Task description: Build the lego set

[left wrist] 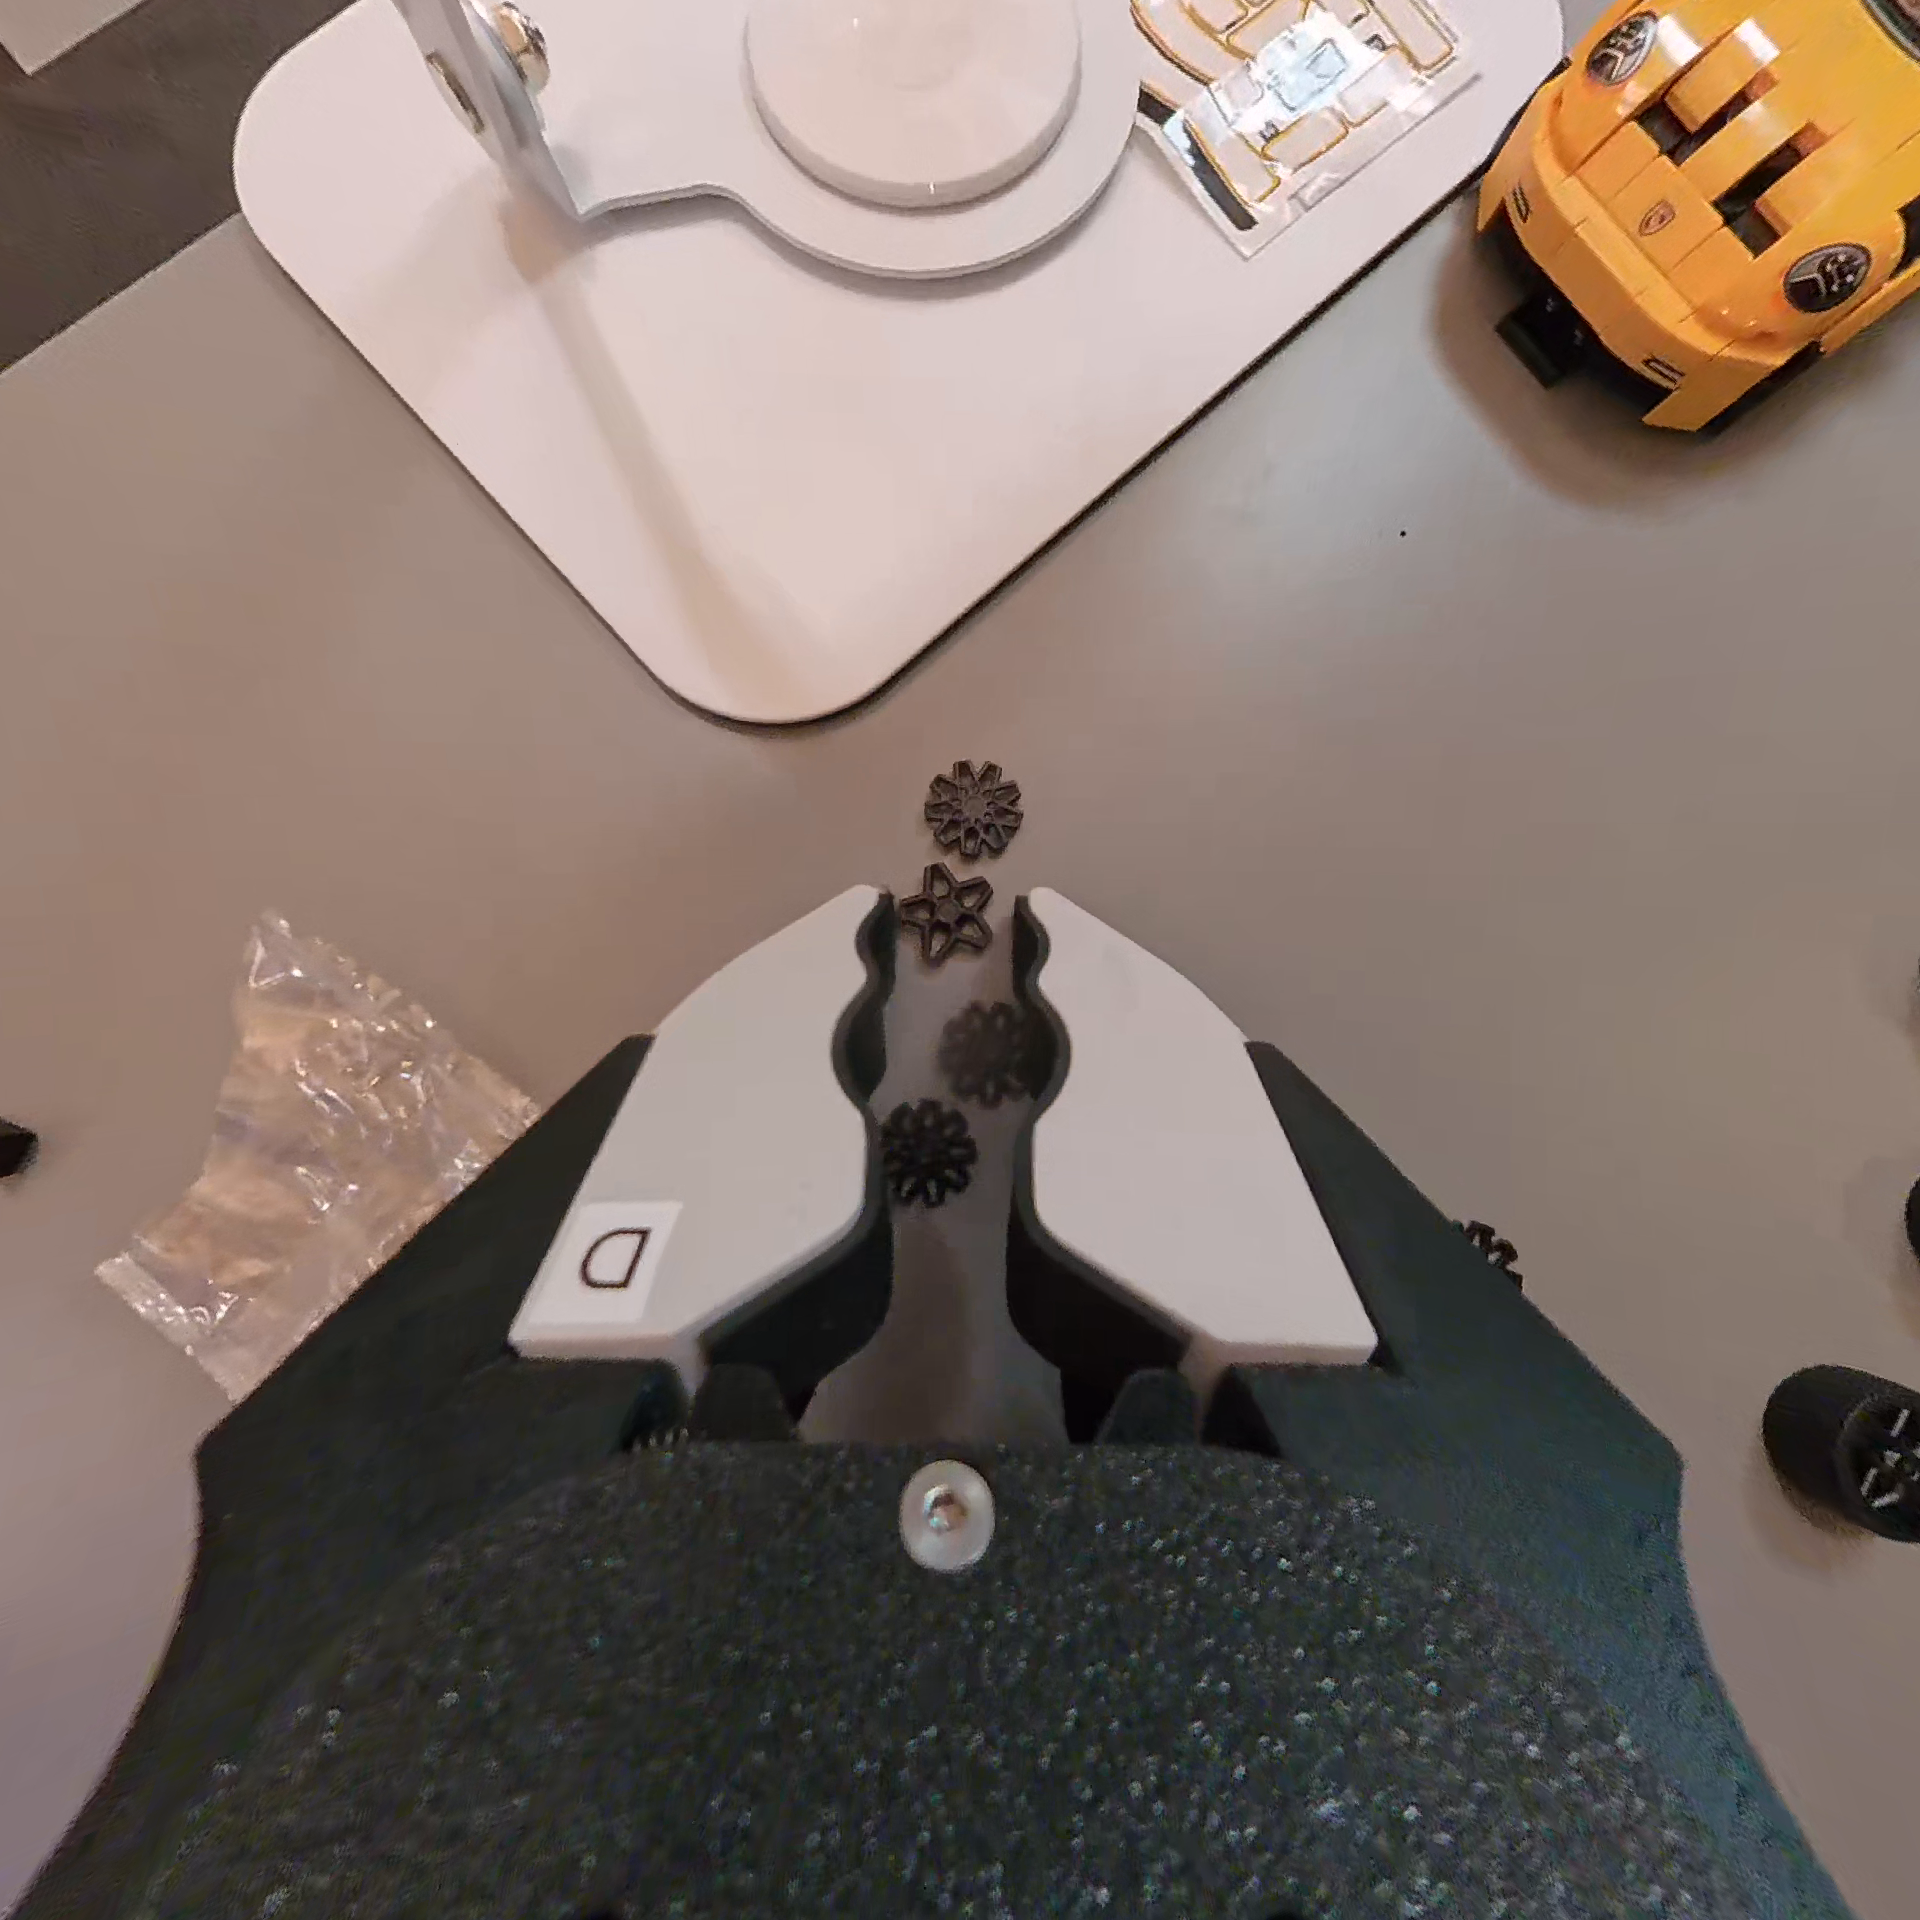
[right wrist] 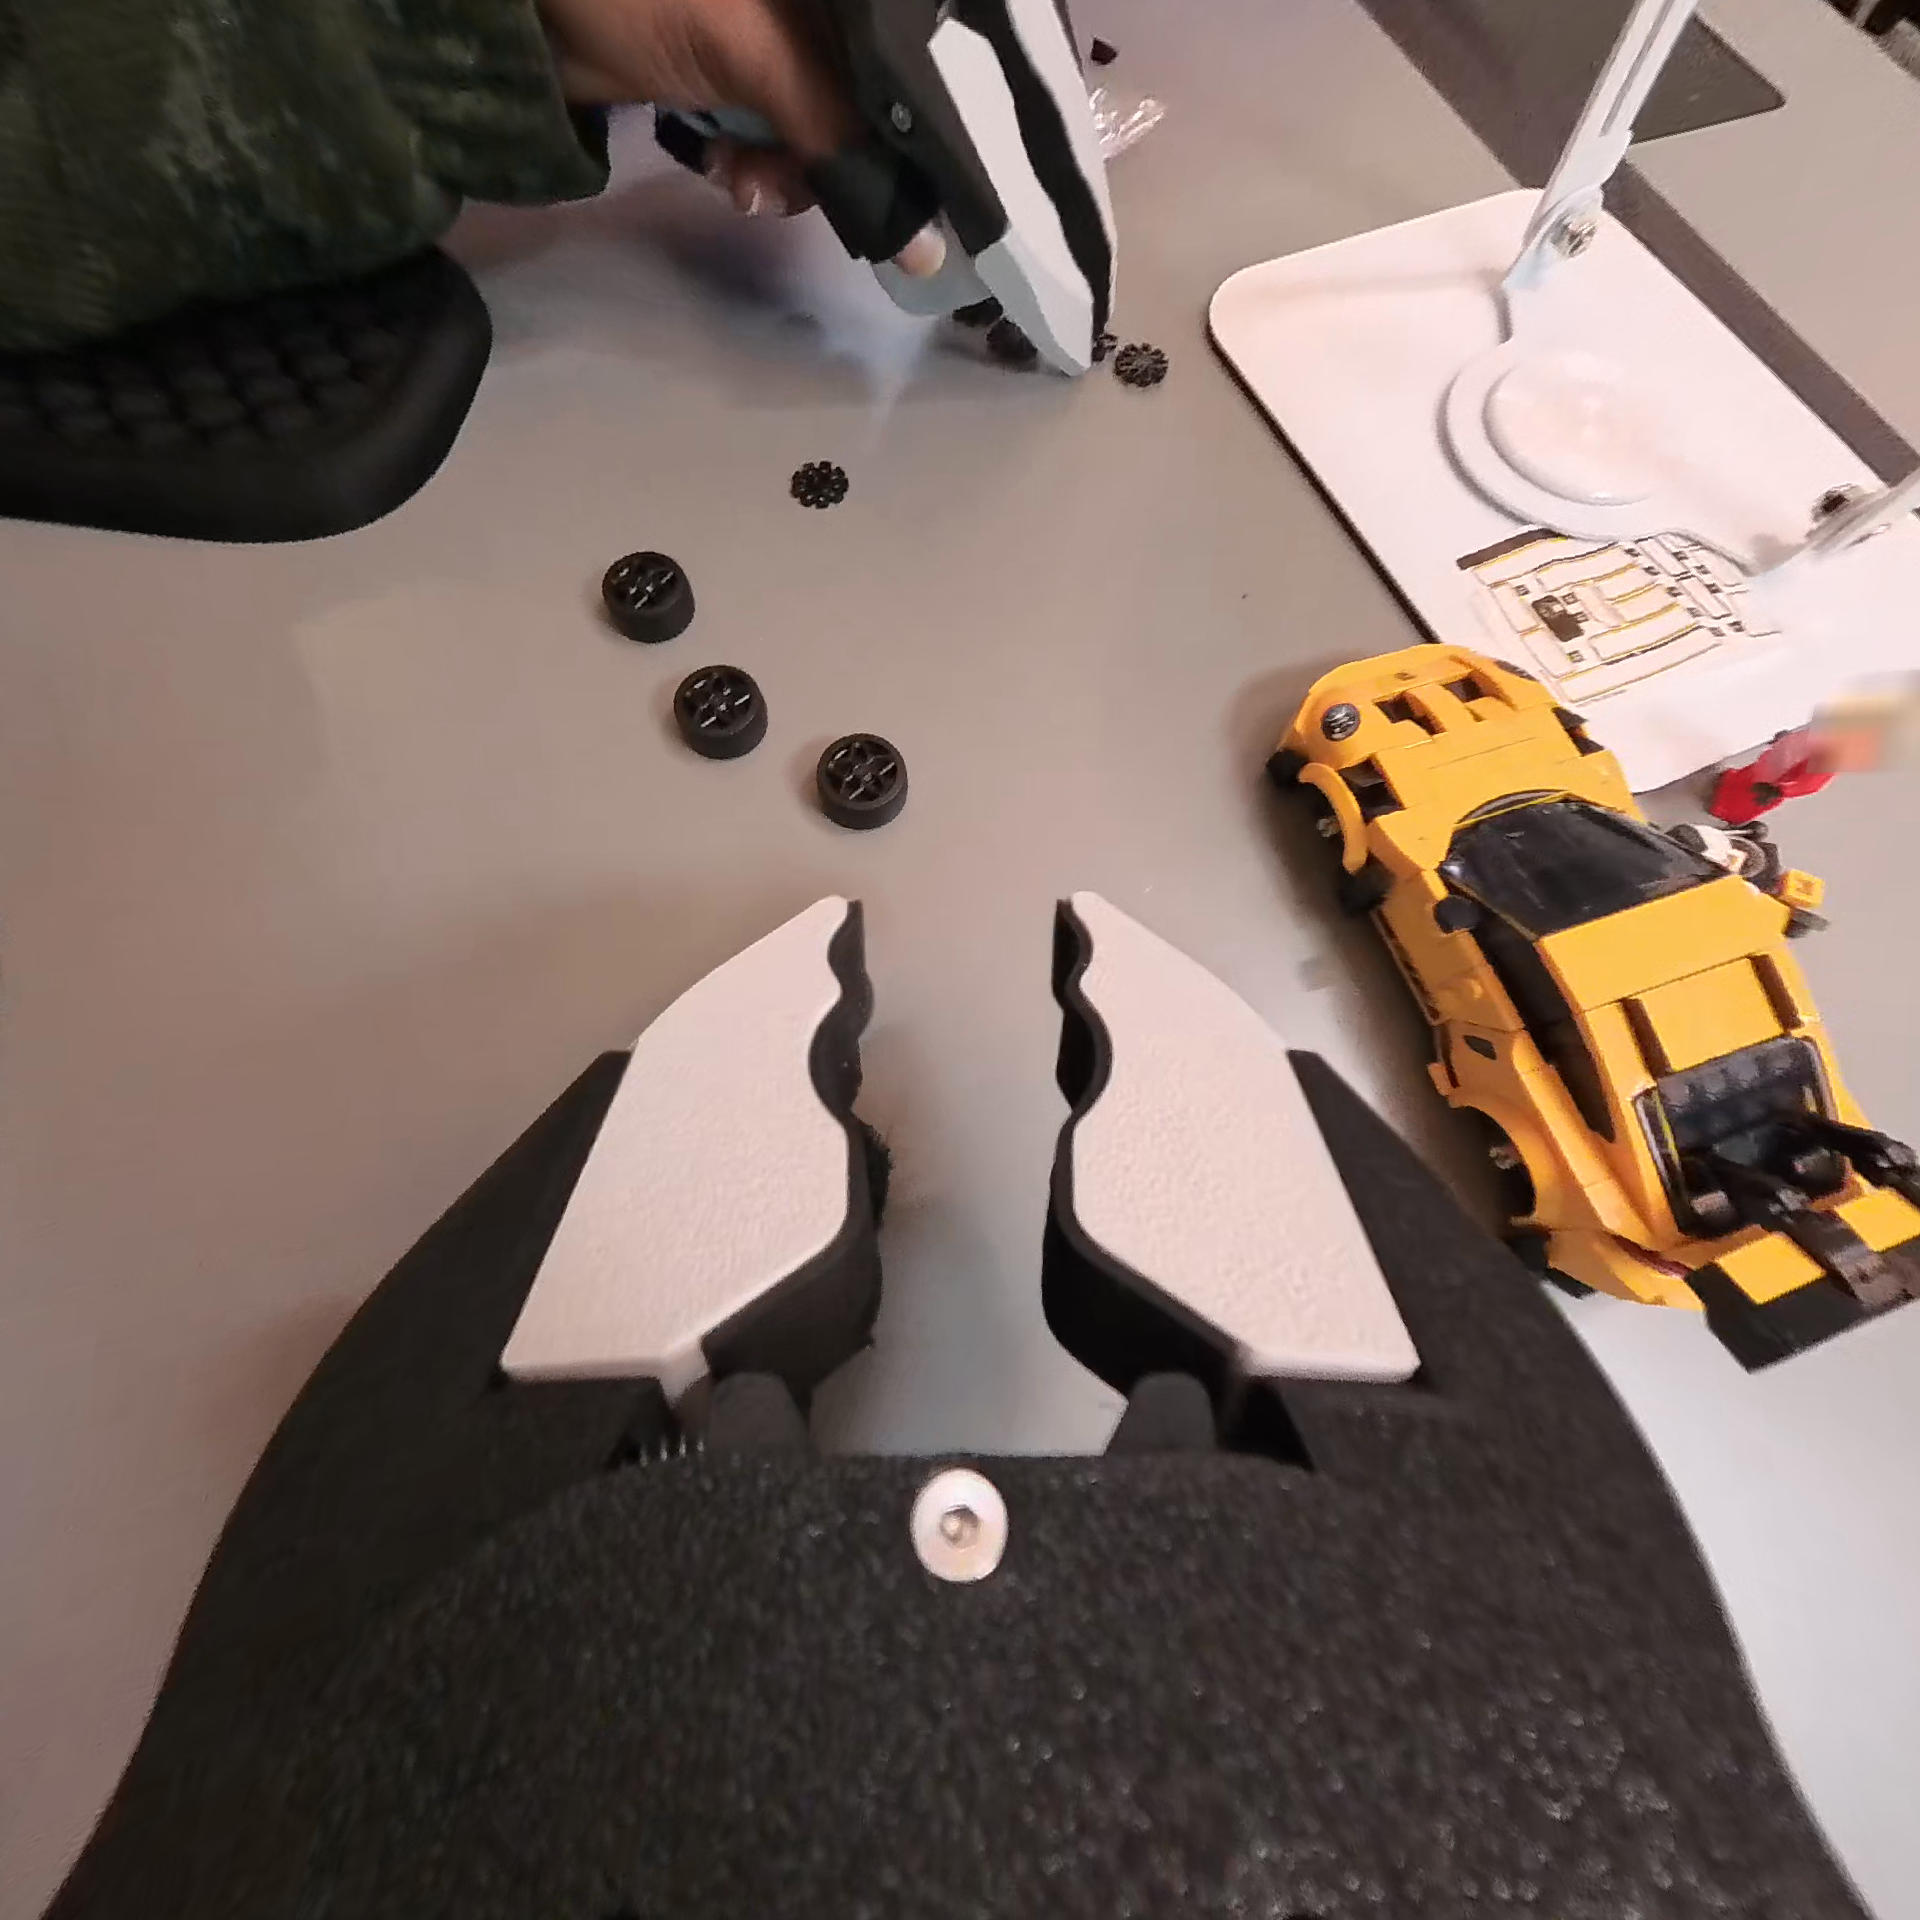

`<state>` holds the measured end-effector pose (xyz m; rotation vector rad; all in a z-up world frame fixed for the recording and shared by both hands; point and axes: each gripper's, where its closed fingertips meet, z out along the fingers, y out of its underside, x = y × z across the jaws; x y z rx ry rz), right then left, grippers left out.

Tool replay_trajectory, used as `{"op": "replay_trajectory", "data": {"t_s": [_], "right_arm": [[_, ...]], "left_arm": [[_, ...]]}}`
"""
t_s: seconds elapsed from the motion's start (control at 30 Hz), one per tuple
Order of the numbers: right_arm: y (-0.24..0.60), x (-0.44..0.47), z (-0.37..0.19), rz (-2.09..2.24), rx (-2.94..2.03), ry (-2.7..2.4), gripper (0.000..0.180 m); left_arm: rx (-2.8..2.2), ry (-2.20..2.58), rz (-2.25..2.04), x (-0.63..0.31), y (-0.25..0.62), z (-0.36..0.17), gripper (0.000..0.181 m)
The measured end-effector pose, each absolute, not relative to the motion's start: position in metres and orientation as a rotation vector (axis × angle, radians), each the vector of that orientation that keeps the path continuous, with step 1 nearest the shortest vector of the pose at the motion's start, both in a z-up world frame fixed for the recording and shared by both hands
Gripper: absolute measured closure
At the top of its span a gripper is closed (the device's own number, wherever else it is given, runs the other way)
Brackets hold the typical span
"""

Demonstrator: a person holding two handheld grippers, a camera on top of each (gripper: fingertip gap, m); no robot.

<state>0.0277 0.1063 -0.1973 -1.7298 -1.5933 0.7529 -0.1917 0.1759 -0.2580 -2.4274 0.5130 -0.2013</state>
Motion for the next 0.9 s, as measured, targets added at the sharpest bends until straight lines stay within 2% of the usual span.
{"op": "replay_trajectory", "data": {"t_s": [0.03,0.17,0.3,0.4,0.57,0.67,0.9], "right_arm": [[0.106,0.028,-0.198,0.752,-1.731,-1.595,0.146],[0.103,0.039,-0.209,0.692,-1.743,-1.698,0.145],[0.109,0.051,-0.214,0.633,-1.76,-1.729,0.145],[0.117,0.058,-0.209,0.631,-1.775,-1.688,0.145],[0.12,0.067,-0.209,0.593,-1.778,-1.684,0.145],[0.12,0.067,-0.209,0.583,-1.772,-1.681,0.146],[0.12,0.065,-0.209,0.586,-1.773,-1.677,0.146]], "left_arm": [[-2.427,0.527,-0.2,-0.19,0.175,-0.258,0.165],[-2.376,0.618,-0.176,-0.178,0.17,-0.248,0.166],[-2.163,0.852,-0.449,-0.095,0.139,-0.204,0.166],[-2.042,1.067,-0.547,-0.029,0.105,-0.192,0.166],[-2.021,1.279,-0.558,0.03,0.076,-0.218,0.166],[-2.059,1.332,-0.504,0.035,0.076,-0.237,0.166],[-2.065,1.347,-0.516,0.035,0.075,-0.243,0.163]]}}
